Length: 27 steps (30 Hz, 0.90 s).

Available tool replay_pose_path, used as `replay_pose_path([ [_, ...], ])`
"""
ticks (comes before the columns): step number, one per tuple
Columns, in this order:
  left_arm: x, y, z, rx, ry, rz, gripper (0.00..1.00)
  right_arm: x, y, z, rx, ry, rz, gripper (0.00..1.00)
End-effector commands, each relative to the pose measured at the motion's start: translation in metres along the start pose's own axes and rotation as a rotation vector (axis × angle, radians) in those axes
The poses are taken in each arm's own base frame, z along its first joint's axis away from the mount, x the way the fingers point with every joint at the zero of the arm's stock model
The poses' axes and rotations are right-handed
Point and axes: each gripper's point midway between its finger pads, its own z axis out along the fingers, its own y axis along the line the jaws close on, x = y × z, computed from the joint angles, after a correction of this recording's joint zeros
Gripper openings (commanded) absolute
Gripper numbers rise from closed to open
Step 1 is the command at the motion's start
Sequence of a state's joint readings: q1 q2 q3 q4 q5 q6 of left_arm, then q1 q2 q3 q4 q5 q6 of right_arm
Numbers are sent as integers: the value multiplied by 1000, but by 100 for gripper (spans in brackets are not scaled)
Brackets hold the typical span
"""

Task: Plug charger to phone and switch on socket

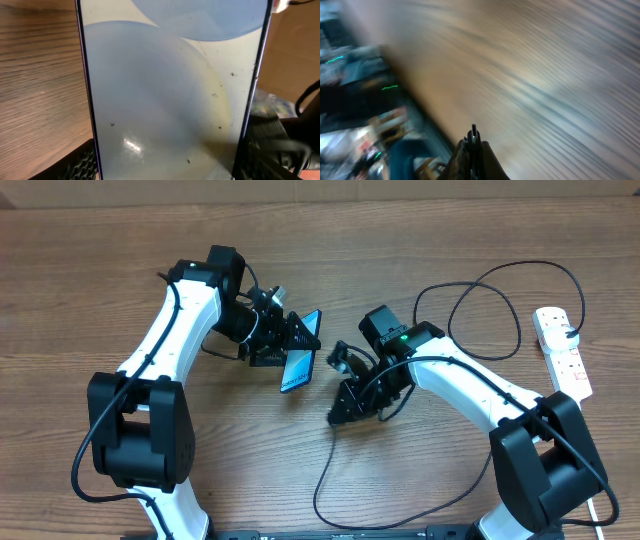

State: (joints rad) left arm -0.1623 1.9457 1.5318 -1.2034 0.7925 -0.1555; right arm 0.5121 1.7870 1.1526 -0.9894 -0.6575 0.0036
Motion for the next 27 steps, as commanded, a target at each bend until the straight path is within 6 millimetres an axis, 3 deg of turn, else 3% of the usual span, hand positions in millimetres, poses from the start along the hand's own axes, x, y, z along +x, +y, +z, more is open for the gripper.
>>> replay_pose_path([
  [1, 0, -3, -7, -25, -31, 19, 4, -1, -75, -27, 442, -77, 265, 4],
  [4, -7, 11, -9, -109, -64, -24, 4, 9, -115, -54, 626, -112, 416, 4],
  [9, -17, 55, -19, -379, -150, -142, 4, 7, -143, -74, 637, -170, 520, 4],
  [16, -12, 52, -7, -465, -142, -122, 4, 3, -165, -82, 586, -235, 594, 4],
  [21, -7, 48, 0, -488, -132, -114, 4, 10, -179, -79, 582, -241, 625, 4],
  [24, -6, 46, 2, -490, -127, -107, 4, 6, -183, -76, 580, -262, 605, 54],
  [26, -6, 45, 2, -490, -126, -107, 4, 1, -185, -77, 579, -284, 597, 68],
  [27, -6, 45, 2, -490, -126, -107, 4, -2, -185, -78, 578, -296, 595, 80],
])
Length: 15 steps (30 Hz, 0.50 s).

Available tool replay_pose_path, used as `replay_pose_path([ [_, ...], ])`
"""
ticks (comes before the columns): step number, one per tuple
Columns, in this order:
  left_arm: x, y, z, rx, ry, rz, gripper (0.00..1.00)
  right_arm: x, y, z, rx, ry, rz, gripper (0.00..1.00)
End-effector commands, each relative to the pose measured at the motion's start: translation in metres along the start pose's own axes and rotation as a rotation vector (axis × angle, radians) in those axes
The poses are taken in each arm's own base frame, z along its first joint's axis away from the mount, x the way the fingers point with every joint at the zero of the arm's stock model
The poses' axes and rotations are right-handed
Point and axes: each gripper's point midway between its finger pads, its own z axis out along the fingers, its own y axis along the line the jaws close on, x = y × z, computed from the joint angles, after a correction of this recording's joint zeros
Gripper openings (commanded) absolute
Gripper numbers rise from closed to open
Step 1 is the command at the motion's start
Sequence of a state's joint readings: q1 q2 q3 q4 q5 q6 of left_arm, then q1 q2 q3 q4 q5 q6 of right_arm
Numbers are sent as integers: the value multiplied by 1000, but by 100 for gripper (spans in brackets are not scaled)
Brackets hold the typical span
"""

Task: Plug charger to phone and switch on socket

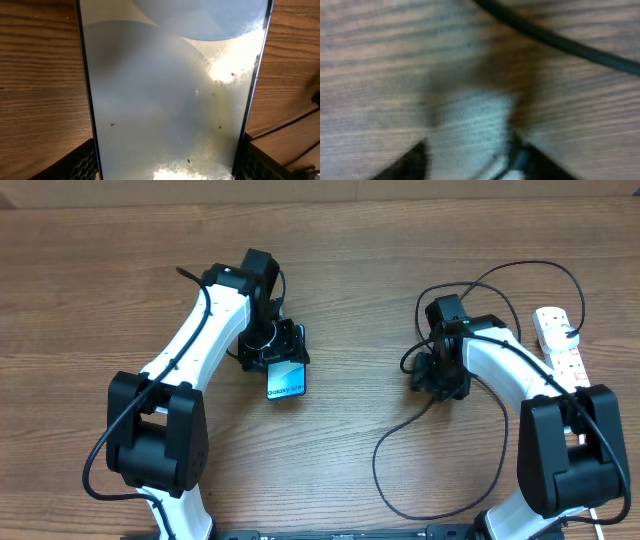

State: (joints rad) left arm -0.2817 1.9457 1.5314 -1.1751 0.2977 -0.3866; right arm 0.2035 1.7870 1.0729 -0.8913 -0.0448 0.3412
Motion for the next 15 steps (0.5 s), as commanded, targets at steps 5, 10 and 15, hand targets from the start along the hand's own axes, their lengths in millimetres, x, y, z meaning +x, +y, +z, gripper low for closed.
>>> replay_pose_path([
  [5, 2, -1, -10, -2, -19, -8, 4, -4, -12, -1, 58, -32, 146, 100],
  [10, 4, 0, -10, -5, -12, -10, 4, -2, -10, -1, 45, -24, 208, 100],
  [15, 3, 0, -10, -4, -16, -9, 4, -16, -3, -1, 15, -79, 206, 47],
])
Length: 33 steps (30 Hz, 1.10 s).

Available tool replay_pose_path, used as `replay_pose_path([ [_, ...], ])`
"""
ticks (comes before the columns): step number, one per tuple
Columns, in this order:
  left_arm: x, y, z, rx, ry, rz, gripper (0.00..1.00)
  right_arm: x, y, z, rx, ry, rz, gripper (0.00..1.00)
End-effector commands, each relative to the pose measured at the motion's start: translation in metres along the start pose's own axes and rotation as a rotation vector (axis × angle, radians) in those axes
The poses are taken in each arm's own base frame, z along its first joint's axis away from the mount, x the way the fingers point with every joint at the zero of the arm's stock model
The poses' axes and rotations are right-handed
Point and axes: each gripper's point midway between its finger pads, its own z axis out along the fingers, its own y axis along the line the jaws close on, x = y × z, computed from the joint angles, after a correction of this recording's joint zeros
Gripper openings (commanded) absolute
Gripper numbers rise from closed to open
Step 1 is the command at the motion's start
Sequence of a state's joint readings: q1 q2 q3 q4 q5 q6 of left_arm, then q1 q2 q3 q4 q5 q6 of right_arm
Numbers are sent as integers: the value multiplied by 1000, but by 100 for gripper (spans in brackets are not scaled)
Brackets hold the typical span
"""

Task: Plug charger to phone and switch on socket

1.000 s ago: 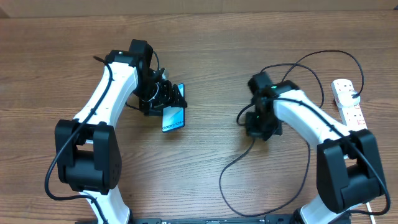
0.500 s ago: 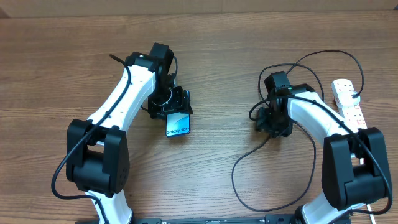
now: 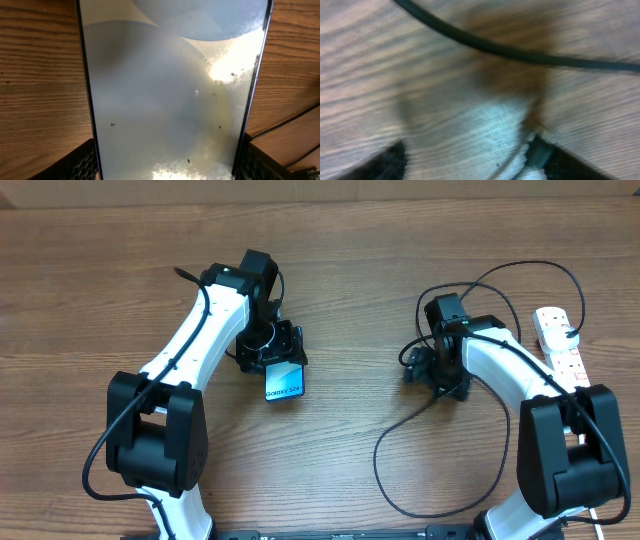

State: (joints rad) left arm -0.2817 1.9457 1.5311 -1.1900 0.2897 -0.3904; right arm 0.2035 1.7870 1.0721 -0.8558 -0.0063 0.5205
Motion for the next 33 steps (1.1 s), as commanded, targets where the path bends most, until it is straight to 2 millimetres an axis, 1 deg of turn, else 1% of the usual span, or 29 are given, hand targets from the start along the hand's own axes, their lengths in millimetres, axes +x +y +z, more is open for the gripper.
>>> replay_pose_path([
  [1, 0, -3, -10, 9, -27, -1, 4, -7, 1, -1, -9, -35, 28, 38],
  [2, 1, -3, -10, 9, -26, -1, 4, -8, 2, -1, -11, -39, 28, 31],
  [3, 1, -3, -10, 8, -25, -1, 4, -8, 2, -1, -11, -40, 28, 30],
  [4, 1, -3, -10, 8, -23, 0, 4, -8, 2, -1, -11, -39, 28, 33],
  [5, 1, -2, -10, 7, -22, 1, 4, -8, 2, -1, -10, -38, 28, 52],
  [7, 2, -2, -10, 6, -20, 5, 4, -7, 0, -1, -4, -35, 28, 100],
  [9, 2, -2, -10, 6, -19, 8, 4, -2, -3, -1, 8, -16, 33, 100],
  [13, 2, -2, -10, 6, -20, 8, 4, 16, -12, -1, 46, 59, 101, 100],
  [18, 2, -2, -10, 7, -20, 8, 4, 29, -8, 4, 39, 92, 98, 100],
  [19, 2, -2, -10, 6, -20, 8, 4, 30, -7, 6, 35, 87, 93, 97],
  [22, 2, -2, -10, 6, -19, 7, 4, 31, -4, 15, 22, 67, 80, 68],
  [24, 3, -2, -10, 5, -16, 7, 4, 32, -7, 21, 29, 53, 118, 51],
  [26, 4, -1, -10, 4, -13, 6, 4, 31, -9, 24, 33, 40, 128, 44],
  [29, 4, -2, -10, 3, -13, 6, 4, 28, -8, 26, 27, 22, 127, 27],
  [31, 4, -1, -10, 4, -13, 6, 4, 25, -6, 26, 16, 10, 127, 22],
  [33, 4, -1, -10, 4, -13, 6, 4, 23, -5, 26, 11, 3, 127, 22],
])
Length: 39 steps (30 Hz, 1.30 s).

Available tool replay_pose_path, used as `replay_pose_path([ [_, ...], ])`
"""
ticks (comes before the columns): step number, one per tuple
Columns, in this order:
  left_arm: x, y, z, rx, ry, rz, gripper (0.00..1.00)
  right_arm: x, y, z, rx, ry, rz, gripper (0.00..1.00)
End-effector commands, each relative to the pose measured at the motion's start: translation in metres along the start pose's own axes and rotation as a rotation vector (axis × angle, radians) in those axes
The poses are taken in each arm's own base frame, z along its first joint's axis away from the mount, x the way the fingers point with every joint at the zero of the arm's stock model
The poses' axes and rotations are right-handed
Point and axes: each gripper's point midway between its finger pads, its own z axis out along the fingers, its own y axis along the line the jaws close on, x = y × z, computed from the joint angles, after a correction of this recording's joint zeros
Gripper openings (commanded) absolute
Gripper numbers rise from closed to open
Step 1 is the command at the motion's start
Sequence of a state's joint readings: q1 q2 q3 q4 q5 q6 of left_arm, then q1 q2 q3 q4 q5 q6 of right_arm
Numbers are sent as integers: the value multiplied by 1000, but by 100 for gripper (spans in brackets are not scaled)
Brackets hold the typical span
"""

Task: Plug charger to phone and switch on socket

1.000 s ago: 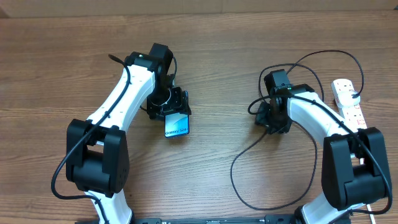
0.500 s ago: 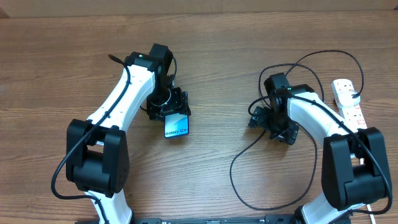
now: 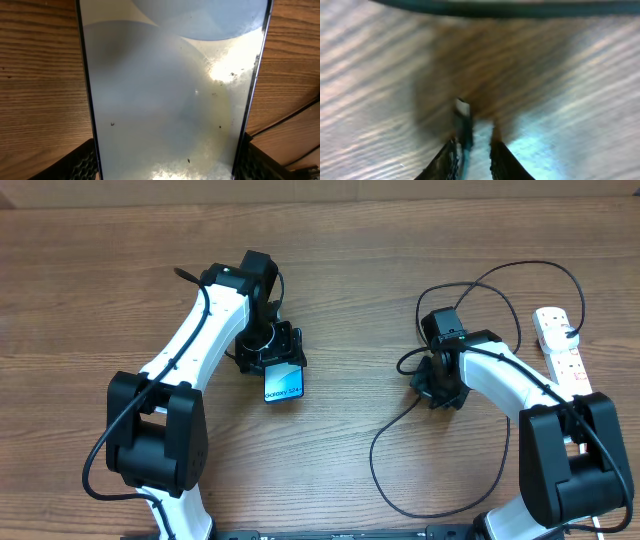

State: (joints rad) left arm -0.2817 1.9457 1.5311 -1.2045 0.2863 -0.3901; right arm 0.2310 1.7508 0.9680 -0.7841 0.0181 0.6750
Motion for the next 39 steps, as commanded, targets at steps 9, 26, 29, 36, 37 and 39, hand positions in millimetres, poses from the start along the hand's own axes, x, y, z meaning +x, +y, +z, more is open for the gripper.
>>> replay_pose_path([
  [9, 1, -3, -10, 12, -25, 10, 4, 8, 2, 13, -6, 29, -1, 13],
  [26, 3, -3, -10, 9, -18, 7, 4, 0, 9, 13, -34, -8, -8, 21],
  [29, 2, -3, -10, 10, -20, 8, 4, -2, 11, 13, -41, -15, -9, 17],
  [36, 2, -4, -10, 21, -17, 7, 4, 8, 31, 6, -151, 48, -172, 4],
  [37, 3, -6, -10, 33, -13, 6, 4, 12, 42, 1, -214, 71, -229, 4],
  [39, 3, -10, -11, 67, -5, 6, 4, 21, 63, -12, -344, 102, -347, 4],
])
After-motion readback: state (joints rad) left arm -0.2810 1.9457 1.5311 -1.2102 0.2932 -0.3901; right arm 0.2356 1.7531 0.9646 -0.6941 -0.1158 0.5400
